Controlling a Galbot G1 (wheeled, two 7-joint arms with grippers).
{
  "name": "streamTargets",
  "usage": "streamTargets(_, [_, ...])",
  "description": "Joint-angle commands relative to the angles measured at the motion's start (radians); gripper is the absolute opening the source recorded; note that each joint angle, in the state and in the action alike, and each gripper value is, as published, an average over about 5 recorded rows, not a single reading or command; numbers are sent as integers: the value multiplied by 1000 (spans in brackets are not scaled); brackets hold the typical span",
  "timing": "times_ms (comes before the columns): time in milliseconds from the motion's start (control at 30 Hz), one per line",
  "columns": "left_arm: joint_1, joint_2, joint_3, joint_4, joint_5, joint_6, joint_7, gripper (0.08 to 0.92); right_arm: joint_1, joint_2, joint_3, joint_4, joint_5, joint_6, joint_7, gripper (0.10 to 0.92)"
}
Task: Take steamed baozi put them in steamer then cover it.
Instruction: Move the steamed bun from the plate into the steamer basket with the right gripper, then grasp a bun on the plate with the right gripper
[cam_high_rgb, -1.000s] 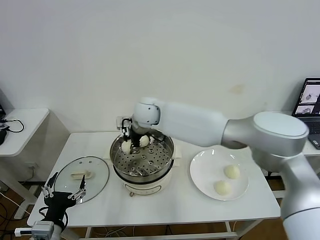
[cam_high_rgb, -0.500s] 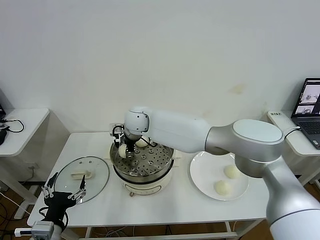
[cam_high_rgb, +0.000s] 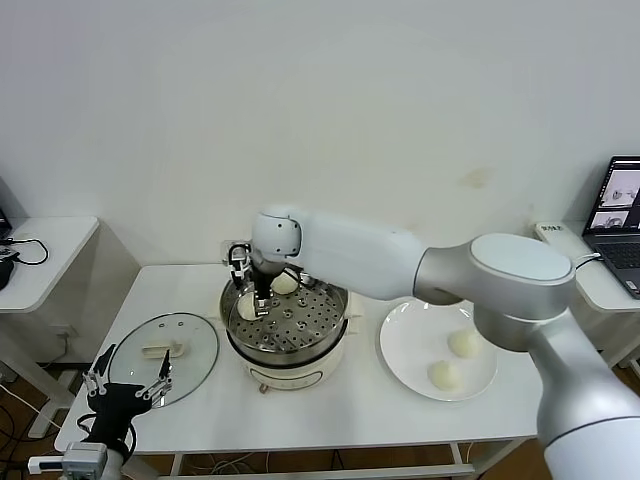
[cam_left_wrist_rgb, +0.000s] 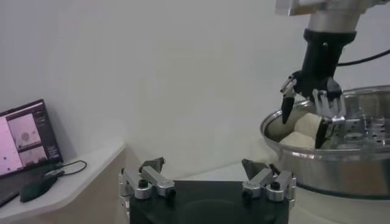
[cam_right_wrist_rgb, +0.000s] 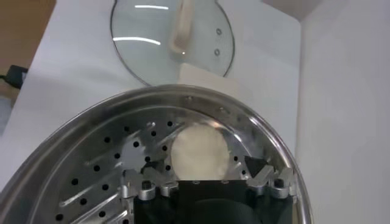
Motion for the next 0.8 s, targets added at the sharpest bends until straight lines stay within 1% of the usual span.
streamTargets(33, [-1, 1, 2, 0, 1, 1, 1, 823, 135, -233, -11, 203, -2, 65, -141, 823])
streamTargets(233, [-3, 3, 9, -4, 1, 3, 2, 823, 178, -473, -21, 336, -45, 121, -195, 823])
streamTargets(467, [-5, 2, 18, -9, 2, 8, 4, 823, 139, -737, -5, 476, -162, 197, -248, 823])
streamTargets(633, [-1, 3, 19, -8, 3, 8, 4, 823, 38, -916, 27, 533, -259, 257, -264, 823])
streamTargets(800, [6, 2, 23, 0, 8, 7, 4, 823, -120, -1026, 133, 559, -355, 285, -266, 822])
